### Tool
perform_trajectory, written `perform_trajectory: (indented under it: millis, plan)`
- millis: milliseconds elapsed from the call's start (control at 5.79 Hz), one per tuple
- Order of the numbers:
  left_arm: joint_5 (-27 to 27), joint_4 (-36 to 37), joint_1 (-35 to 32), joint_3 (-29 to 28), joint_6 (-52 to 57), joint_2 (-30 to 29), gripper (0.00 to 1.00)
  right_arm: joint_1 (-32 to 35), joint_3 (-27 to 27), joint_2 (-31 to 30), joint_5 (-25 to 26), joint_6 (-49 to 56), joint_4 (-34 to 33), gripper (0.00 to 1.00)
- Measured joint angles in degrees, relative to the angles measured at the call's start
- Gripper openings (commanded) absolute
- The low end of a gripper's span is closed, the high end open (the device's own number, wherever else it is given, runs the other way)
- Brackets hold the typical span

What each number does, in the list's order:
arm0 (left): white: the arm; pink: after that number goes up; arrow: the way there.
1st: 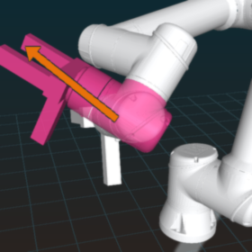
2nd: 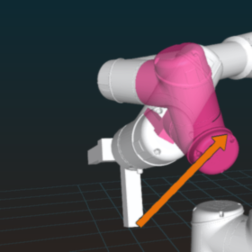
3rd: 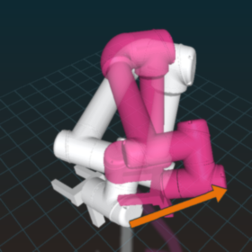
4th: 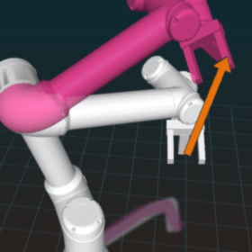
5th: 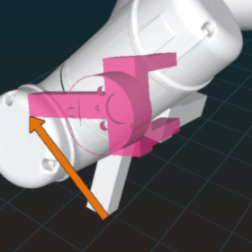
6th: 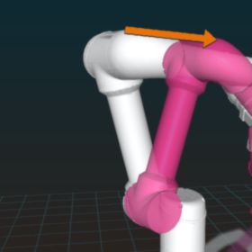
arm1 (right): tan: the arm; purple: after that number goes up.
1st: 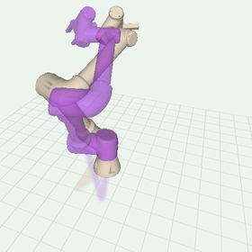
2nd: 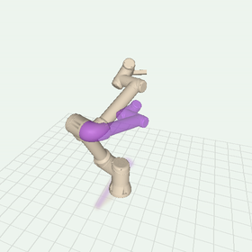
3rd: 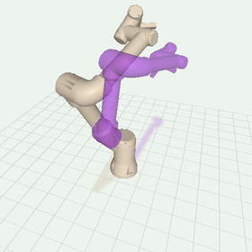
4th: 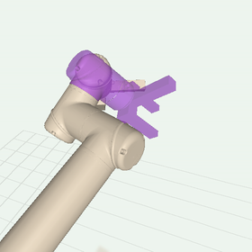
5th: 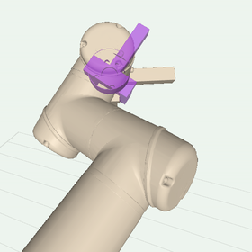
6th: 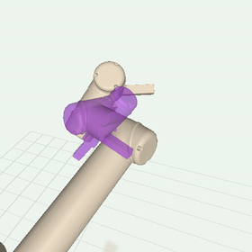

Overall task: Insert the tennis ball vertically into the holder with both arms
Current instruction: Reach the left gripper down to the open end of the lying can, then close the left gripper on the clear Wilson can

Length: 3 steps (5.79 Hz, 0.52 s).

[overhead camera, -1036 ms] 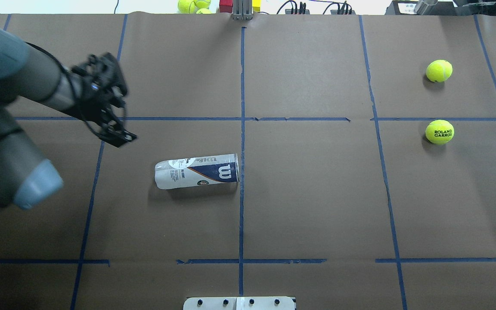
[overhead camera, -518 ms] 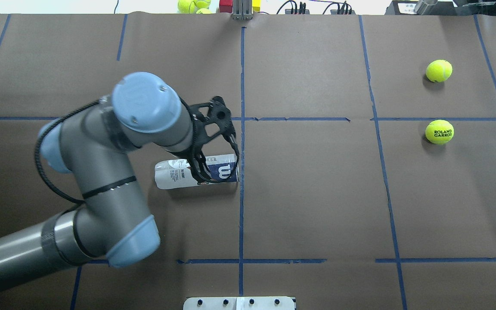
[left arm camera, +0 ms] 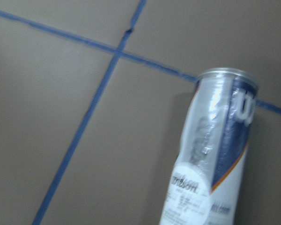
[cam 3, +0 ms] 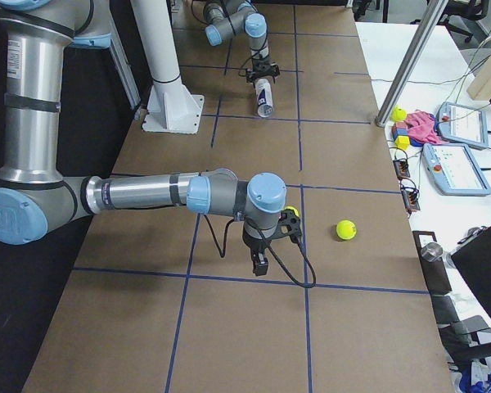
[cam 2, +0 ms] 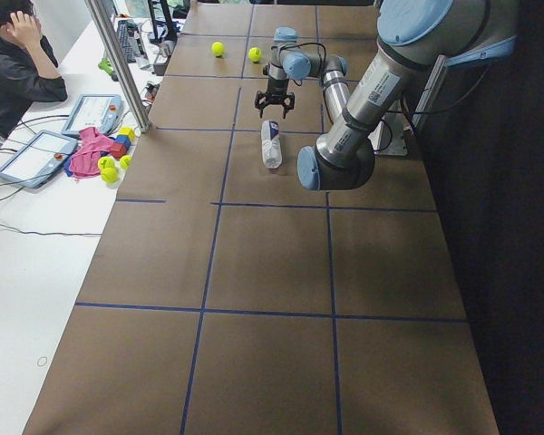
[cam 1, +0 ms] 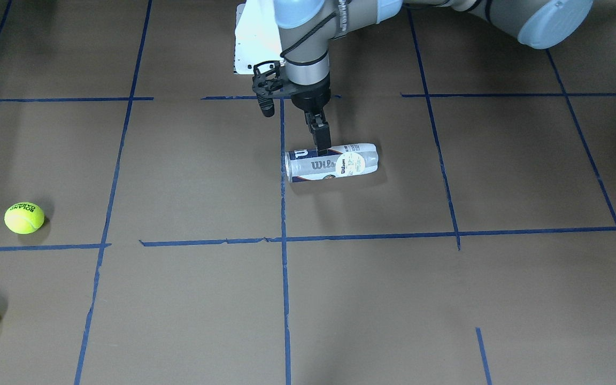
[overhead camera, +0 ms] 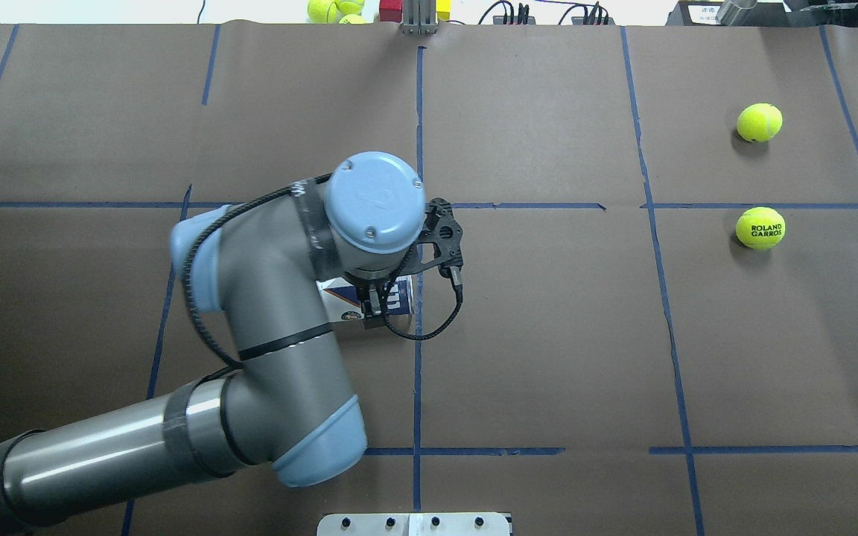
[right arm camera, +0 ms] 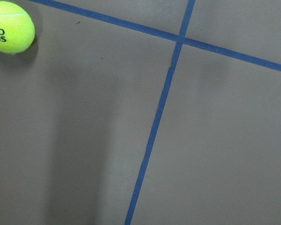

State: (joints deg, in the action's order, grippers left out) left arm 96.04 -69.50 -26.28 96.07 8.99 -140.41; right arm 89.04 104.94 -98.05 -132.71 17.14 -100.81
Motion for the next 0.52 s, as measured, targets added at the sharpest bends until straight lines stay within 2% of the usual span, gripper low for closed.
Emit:
perform_trajectory:
  millis: [173, 518]
  plan:
    - [-0.9, 0.8, 0.8, -3.9, 0.5, -2.4, 1.0, 0.0, 0.0, 0.0, 0.0, 0.0, 0.0, 1.0]
    - [-1.2, 0.6, 1.5, -8.3, 0.5, -4.2, 1.0, 0.0, 0.0, 0.1, 0.0, 0.0, 0.0, 1.0]
